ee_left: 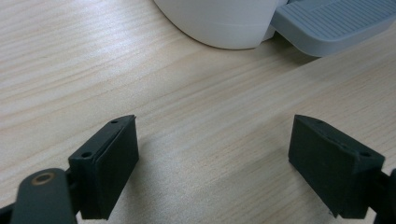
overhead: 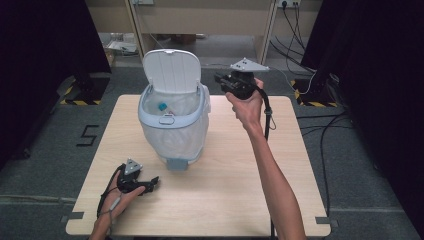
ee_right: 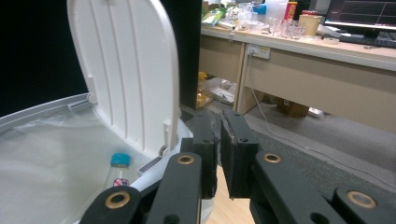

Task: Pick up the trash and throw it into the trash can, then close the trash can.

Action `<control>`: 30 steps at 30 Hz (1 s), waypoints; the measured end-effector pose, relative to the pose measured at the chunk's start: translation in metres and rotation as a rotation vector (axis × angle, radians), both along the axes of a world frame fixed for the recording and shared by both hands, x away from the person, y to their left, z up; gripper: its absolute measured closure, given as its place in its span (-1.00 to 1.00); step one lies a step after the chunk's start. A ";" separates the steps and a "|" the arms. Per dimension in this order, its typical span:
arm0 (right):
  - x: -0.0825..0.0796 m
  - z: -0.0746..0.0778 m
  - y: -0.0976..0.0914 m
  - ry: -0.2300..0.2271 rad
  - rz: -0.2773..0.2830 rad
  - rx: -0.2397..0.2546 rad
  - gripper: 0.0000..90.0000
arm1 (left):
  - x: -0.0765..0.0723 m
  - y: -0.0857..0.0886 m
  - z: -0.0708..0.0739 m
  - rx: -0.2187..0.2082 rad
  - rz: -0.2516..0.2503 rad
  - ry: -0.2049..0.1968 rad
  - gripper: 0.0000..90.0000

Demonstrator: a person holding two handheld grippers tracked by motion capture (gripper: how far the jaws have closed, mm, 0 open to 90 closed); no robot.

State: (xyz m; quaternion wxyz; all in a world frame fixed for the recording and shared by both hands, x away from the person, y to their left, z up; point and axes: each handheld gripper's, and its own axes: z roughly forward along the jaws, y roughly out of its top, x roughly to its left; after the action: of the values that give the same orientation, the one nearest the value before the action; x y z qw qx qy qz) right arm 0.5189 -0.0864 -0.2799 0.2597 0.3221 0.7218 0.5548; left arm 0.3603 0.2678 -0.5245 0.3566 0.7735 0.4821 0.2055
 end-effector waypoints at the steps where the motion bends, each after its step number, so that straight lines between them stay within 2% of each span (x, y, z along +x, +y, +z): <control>1: 0.002 0.000 -0.001 0.000 -0.001 0.008 0.90 | 0.000 0.000 0.000 0.002 -0.002 0.002 -0.67; 12: 0.013 0.000 0.003 -0.003 -0.010 0.023 0.90 | 0.000 0.000 0.000 0.002 -0.002 0.001 -0.67; 15: 0.018 0.000 0.007 0.009 0.000 0.054 0.90 | 0.000 0.000 0.000 0.003 -0.002 0.001 -0.67; 22: 0.032 -0.007 0.018 0.018 -0.004 0.026 0.89 | 0.000 0.000 0.000 0.000 0.000 0.003 -0.67; 27: 0.041 -0.010 0.021 0.034 0.005 0.029 0.88 | 0.000 0.000 0.000 -0.001 0.000 0.003 -0.67; 30: 0.045 -0.013 0.024 0.043 0.015 0.056 0.88 | 0.000 0.000 0.000 0.000 0.000 0.003 -0.67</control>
State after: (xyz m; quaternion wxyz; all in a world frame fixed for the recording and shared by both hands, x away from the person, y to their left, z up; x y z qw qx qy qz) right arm 0.5641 -0.0627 -0.2930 0.2308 0.3359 0.7137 0.5697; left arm 0.3601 0.2678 -0.5244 0.3559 0.7737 0.4827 0.2042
